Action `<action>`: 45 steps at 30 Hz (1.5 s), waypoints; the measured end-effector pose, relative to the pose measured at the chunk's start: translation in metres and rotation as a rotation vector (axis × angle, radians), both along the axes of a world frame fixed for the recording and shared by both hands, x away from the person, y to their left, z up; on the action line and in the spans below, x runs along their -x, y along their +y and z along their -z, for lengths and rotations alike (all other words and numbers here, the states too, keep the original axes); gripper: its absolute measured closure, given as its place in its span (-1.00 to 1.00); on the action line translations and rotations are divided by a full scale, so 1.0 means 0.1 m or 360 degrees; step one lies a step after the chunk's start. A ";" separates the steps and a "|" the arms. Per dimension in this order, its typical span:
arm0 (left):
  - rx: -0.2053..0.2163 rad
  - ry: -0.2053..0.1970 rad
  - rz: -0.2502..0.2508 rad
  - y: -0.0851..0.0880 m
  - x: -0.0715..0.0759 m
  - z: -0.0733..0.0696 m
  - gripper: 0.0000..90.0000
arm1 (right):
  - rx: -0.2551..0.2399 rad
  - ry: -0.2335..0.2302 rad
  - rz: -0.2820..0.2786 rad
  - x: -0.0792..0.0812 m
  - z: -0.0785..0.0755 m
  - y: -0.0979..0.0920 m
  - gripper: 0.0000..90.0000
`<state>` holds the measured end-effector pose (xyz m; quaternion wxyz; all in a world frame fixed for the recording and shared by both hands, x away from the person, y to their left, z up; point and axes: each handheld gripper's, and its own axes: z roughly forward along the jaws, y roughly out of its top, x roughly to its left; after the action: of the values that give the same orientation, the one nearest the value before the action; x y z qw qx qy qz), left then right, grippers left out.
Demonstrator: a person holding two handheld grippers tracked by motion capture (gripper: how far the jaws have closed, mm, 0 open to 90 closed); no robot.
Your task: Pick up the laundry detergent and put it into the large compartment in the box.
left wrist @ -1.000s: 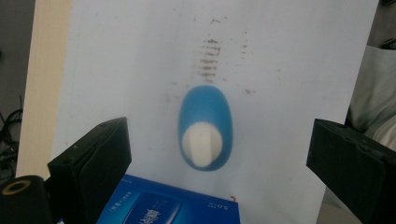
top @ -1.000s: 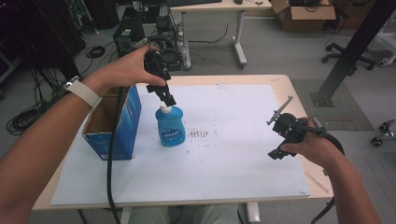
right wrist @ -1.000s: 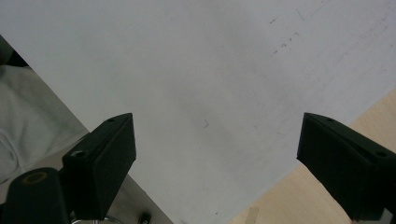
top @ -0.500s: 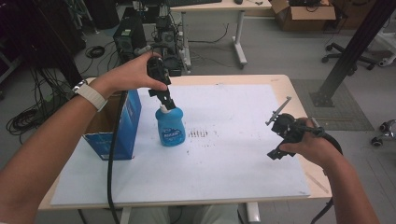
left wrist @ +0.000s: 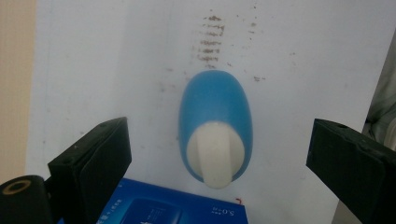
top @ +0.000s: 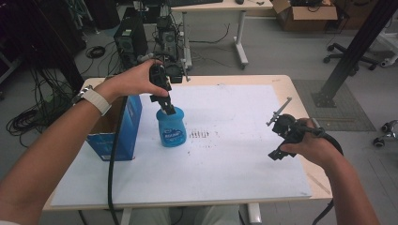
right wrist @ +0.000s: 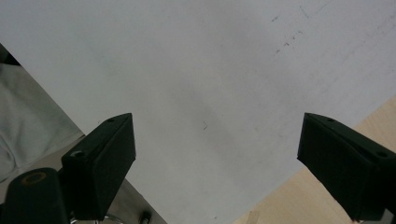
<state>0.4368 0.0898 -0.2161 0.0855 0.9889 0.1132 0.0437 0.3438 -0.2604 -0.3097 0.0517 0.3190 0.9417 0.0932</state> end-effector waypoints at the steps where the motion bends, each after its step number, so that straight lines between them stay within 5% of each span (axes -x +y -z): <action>1: -0.0015 0.0003 -0.0001 0.00 -0.01 0.04 -0.85 | 0.0000 0.0001 -0.0003 0.00 0.00 0.00 -0.75; 45: -0.0059 0.0048 -0.0040 0.00 -0.09 0.56 -0.85 | 0.0008 0.0017 -0.0014 -0.03 0.05 0.02 -0.75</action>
<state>0.4455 0.0896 -0.2722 0.0650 0.9894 0.1261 0.0320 0.3471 -0.2582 -0.3148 0.0470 0.3153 0.9436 0.0894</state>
